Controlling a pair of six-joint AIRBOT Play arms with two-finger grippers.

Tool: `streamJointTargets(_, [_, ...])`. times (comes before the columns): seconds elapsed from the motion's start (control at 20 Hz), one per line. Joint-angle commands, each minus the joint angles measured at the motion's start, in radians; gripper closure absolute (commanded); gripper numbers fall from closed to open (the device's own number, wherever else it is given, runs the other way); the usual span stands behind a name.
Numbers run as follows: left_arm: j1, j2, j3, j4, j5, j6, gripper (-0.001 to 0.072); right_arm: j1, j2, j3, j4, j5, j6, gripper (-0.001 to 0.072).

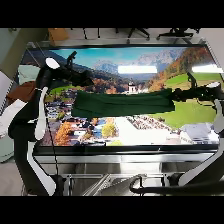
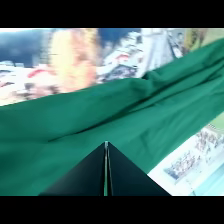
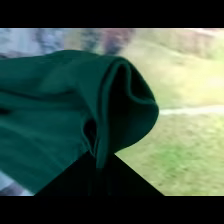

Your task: Fold the shirts.

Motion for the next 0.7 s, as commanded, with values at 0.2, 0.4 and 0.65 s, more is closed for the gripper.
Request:
streamJointTargets(0.2, [-0.278,-0.063,-0.170,-0.060,0.338,0.003,0.0690,-0.026,0.093,0.146,0.398,0.297,0.063,0.0698])
streamJointTargets(0.4, [-0.421,-0.200,-0.019,-0.063,0.388,-0.023,0.0691,-0.025,0.204,0.150,0.424,0.330,0.093,0.0698])
streamJointTargets(0.65, [-0.487,-0.293,0.045,-0.117,0.571,-0.126,0.0691,-0.024,0.278,0.149,0.420,0.394,0.139,0.0697])
